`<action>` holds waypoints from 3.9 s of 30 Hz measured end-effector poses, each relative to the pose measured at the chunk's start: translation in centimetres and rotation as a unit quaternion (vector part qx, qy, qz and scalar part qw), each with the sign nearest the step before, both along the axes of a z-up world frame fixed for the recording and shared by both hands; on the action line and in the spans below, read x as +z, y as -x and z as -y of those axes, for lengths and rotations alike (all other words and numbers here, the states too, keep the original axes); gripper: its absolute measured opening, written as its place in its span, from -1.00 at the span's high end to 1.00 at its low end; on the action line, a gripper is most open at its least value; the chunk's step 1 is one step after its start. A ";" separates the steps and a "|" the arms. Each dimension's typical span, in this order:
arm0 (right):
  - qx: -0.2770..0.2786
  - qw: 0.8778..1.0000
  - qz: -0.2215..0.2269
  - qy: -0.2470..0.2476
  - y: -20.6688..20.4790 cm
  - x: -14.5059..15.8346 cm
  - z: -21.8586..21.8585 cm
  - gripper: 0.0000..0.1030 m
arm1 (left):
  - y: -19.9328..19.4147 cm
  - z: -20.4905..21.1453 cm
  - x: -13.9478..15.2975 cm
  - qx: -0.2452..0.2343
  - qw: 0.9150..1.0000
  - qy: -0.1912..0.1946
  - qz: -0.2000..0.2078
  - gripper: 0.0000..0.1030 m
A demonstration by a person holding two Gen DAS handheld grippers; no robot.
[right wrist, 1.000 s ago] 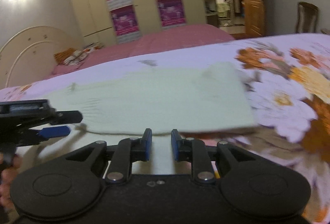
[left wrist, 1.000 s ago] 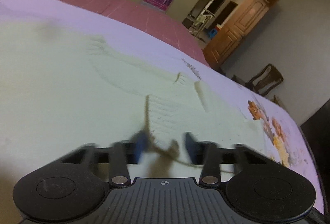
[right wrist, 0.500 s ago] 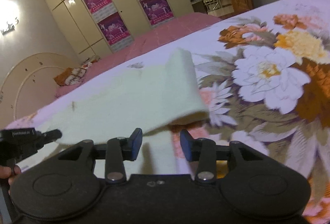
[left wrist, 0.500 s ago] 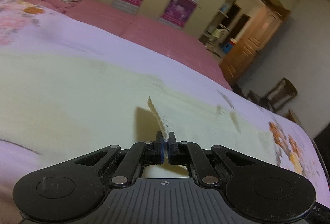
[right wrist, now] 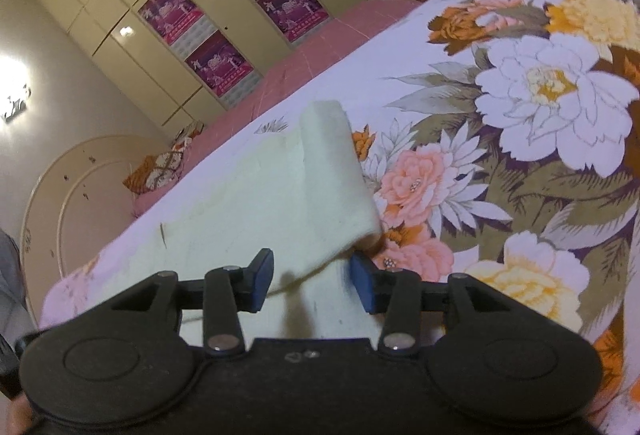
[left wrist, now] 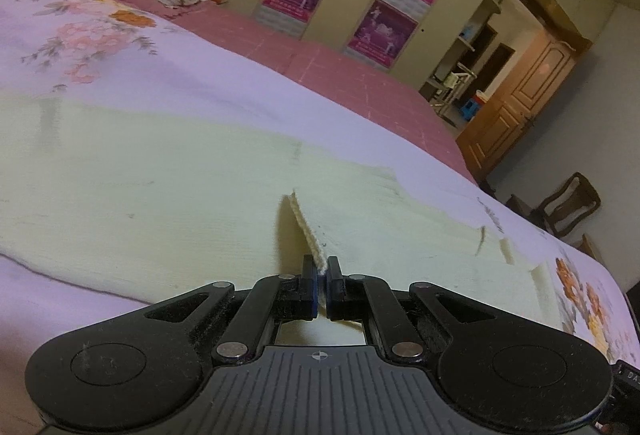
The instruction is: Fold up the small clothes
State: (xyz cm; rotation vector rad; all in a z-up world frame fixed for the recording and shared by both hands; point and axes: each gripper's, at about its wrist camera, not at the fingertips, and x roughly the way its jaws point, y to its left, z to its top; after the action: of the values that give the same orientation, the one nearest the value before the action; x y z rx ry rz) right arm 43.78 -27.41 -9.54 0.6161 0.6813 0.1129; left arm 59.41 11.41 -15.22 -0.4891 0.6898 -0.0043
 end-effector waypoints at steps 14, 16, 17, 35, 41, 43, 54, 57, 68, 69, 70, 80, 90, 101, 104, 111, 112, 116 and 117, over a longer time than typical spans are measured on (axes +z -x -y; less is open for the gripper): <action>-0.013 0.998 -0.003 -0.066 -0.3 -1.1 1.4 0.16 | 3.0 -3.5 -0.8 0.005 1.000 -0.009 -0.002 0.93; -0.019 0.997 -0.006 -0.077 -0.6 -1.4 1.7 0.22 | 3.0 -3.6 -0.8 0.005 1.000 -0.008 -0.002 0.93; -0.021 0.997 -0.007 -0.077 -0.7 -1.5 1.7 0.25 | 3.2 -3.5 -0.8 0.006 1.000 -0.009 -0.001 0.93; 0.017 1.000 -0.011 0.020 -0.6 -0.5 0.8 0.55 | 4.0 -2.8 -1.0 -0.002 0.999 -0.045 0.000 0.93; -0.005 1.000 0.011 0.019 0.6 0.6 2.6 0.54 | 4.3 -3.1 -0.6 0.006 0.999 -0.047 0.005 0.93; -0.007 1.000 0.016 0.018 0.4 0.7 2.8 0.55 | 4.3 -3.1 -0.8 0.007 0.999 -0.048 0.001 0.93; 0.023 0.995 0.014 0.100 -1.5 0.7 0.7 0.66 | 5.5 -2.5 0.9 0.015 0.992 -0.124 0.018 0.91; 0.021 0.993 0.047 0.104 -2.3 1.8 1.5 0.64 | 5.6 -2.0 1.9 0.013 0.990 -0.136 0.042 0.84; 0.183 0.962 0.077 0.187 -10.1 0.9 -7.4 0.64 | 0.2 11.4 1.0 -0.136 0.976 -0.152 0.079 -0.33; 0.205 0.955 0.076 0.199 -10.3 0.4 -8.5 0.64 | -0.1 12.0 0.6 -0.144 0.974 -0.162 0.072 -0.33; 0.217 0.951 0.077 0.208 -10.4 0.1 -9.0 0.64 | -0.3 12.0 0.3 -0.143 0.973 -0.171 0.066 -0.33; 0.087 0.972 0.054 0.212 -13.3 0.7 -0.8 0.96 | 1.4 3.8 0.5 -0.065 0.979 -0.187 0.052 -0.33; 0.102 0.968 0.050 0.222 -6.9 1.6 -1.3 0.63 | 7.1 4.5 2.0 -0.062 0.971 -0.227 0.049 -0.33; 0.060 0.968 0.077 0.231 -0.2 3.9 -1.9 0.55 | 13.5 0.1 3.3 0.011 0.979 -0.189 0.072 -0.33; 0.062 0.969 0.086 0.225 1.1 5.3 -1.2 0.54 | 17.0 -5.8 2.9 0.086 0.982 -0.158 0.061 -0.33; 0.072 0.973 0.050 0.213 1.7 4.1 -1.1 0.49 | 24.0 -21.6 0.6 0.338 0.939 0.023 0.063 -0.32; 0.075 0.974 0.047 0.208 1.5 3.9 -1.4 0.50 | 24.6 -23.2 0.1 0.357 0.931 0.049 0.065 -0.32; 0.087 0.975 0.047 0.198 0.8 3.9 -3.1 0.49 | 25.8 -26.5 -1.4 0.380 0.915 0.099 0.093 -0.32; 0.089 0.975 0.049 0.199 0.6 4.0 -3.4 0.50 | 25.7 -26.8 -1.5 0.381 0.914 0.103 0.096 -0.32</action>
State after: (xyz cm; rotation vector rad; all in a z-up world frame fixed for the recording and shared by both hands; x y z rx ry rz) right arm 43.22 -23.96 -5.57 0.1625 0.6400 0.1673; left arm 33.71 38.20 -16.69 -0.9250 0.2706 0.6098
